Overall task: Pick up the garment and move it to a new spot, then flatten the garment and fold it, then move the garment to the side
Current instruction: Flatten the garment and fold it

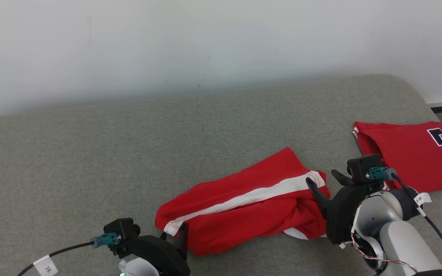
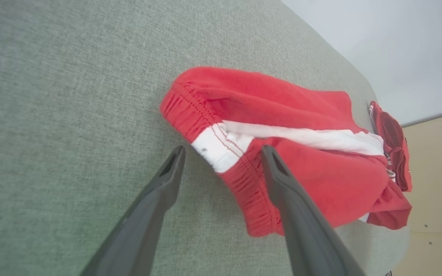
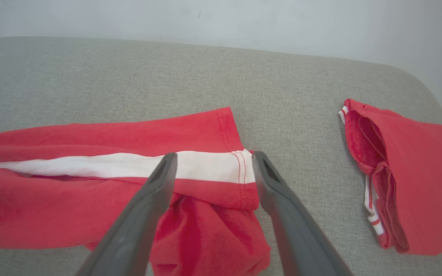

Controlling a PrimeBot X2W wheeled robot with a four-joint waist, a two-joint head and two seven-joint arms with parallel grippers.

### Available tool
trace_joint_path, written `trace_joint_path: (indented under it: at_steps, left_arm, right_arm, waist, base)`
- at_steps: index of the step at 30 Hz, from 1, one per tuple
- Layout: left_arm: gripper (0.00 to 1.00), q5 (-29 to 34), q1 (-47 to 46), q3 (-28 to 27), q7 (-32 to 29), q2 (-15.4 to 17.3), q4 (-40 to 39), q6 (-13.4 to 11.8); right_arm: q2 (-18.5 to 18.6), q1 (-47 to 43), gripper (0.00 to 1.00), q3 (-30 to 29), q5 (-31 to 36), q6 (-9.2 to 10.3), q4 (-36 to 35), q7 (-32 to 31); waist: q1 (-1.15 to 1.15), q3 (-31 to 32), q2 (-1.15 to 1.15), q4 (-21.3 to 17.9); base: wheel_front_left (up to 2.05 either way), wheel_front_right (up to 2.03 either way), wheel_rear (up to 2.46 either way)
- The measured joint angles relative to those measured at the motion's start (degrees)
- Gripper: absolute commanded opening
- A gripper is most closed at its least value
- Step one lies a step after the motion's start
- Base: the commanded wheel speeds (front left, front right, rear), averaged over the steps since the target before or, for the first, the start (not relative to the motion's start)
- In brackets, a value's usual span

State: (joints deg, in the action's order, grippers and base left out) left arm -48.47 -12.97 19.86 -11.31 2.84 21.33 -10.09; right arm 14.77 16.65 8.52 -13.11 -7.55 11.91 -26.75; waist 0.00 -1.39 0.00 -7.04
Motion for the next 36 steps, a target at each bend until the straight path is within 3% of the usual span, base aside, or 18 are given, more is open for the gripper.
trace_joint_path:
  at_steps: [3,4,5,11,19,36]
  left_arm:
    - [0.36,-0.29,-0.57,-0.05,0.22,0.01,0.74,0.54]
    - [0.25,-0.44,-0.66,-0.03,0.38,-0.01,0.87,0.58]
    - [0.00,-0.44,-0.77,0.03,0.63,0.01,1.00,0.79]
    - [0.00,-0.35,-1.17,0.42,1.12,0.25,1.31,1.47]
    - [0.00,0.37,-1.55,1.11,1.44,1.02,0.93,1.58]
    - [0.00,0.90,-3.46,2.63,1.22,1.02,0.80,2.05]
  right_arm:
    - [0.10,0.21,1.00,0.03,-0.12,0.00,0.16,0.11]
    - [0.19,0.23,1.00,0.00,-0.16,0.00,0.22,0.10]
    - [0.32,0.28,1.00,-0.04,-0.18,-0.01,0.26,0.11]
    - [0.87,1.84,1.00,-1.18,-0.77,-0.01,1.48,-2.34]
    - [1.92,7.56,1.00,-2.94,-1.03,0.00,9.48,-10.46]
    - [0.10,13.61,1.00,-1.42,-1.96,-0.01,18.87,-9.53]
  waist:
    - [0.00,-0.39,0.00,-0.39]
    - [0.00,-0.51,0.00,-0.47]
    - [0.00,-0.62,0.00,-0.51]
    - [0.00,-1.30,0.00,-0.15]
    - [0.00,-2.94,0.00,1.10]
    - [0.00,-5.95,0.00,2.68]
  base:
    - [0.00,0.00,0.00]
    - [0.00,0.00,0.00]
    - [0.00,0.00,0.00]
    - [0.00,0.00,0.00]
    - [0.00,0.00,0.00]
    - [0.00,0.00,0.00]
